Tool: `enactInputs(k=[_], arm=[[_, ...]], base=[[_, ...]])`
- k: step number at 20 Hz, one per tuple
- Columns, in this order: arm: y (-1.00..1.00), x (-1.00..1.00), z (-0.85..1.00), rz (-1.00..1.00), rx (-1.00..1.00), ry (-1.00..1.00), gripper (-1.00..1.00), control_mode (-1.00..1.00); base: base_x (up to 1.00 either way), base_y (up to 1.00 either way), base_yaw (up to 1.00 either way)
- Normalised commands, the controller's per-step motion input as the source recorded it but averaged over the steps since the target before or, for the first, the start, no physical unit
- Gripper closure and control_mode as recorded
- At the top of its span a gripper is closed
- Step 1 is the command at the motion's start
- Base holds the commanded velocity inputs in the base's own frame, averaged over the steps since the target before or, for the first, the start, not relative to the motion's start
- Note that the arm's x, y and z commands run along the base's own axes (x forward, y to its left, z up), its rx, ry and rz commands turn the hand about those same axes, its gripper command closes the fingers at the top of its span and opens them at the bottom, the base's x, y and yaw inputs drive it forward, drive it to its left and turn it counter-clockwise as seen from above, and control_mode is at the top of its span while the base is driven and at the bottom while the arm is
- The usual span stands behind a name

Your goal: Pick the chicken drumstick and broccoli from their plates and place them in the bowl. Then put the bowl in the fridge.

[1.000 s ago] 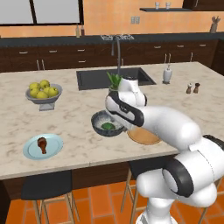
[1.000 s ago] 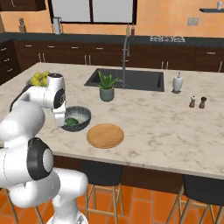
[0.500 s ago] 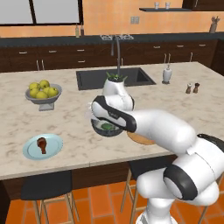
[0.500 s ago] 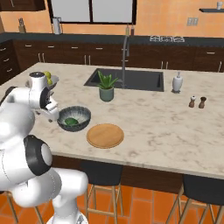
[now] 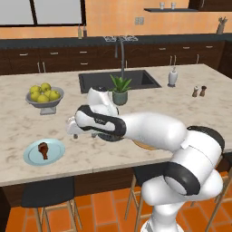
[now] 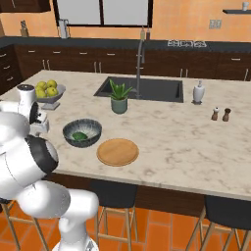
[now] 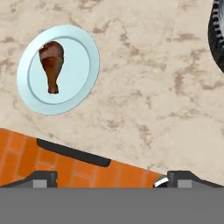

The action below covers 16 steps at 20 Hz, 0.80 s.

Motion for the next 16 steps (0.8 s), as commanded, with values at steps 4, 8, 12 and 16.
enactInputs(k=[4, 8, 12, 16], arm=[[1.0, 0.0, 0.0, 0.02, -0.23, 0.0, -1.0, -1.0], [0.95, 0.02, -0.17, 0.0, -0.09, 0.0, -1.0, -1.0], [0.73, 0.13, -0.22, 0.0, 0.0, 0.0, -1.0, -1.0], [0.6, 0.38, -0.22, -0.05, -0.04, 0.01, -1.0, -1.0]], base=[[0.0, 0.0, 0.0], [0.0, 0.0, 0.0], [0.0, 0.0, 0.0], [0.0, 0.0, 0.0]])
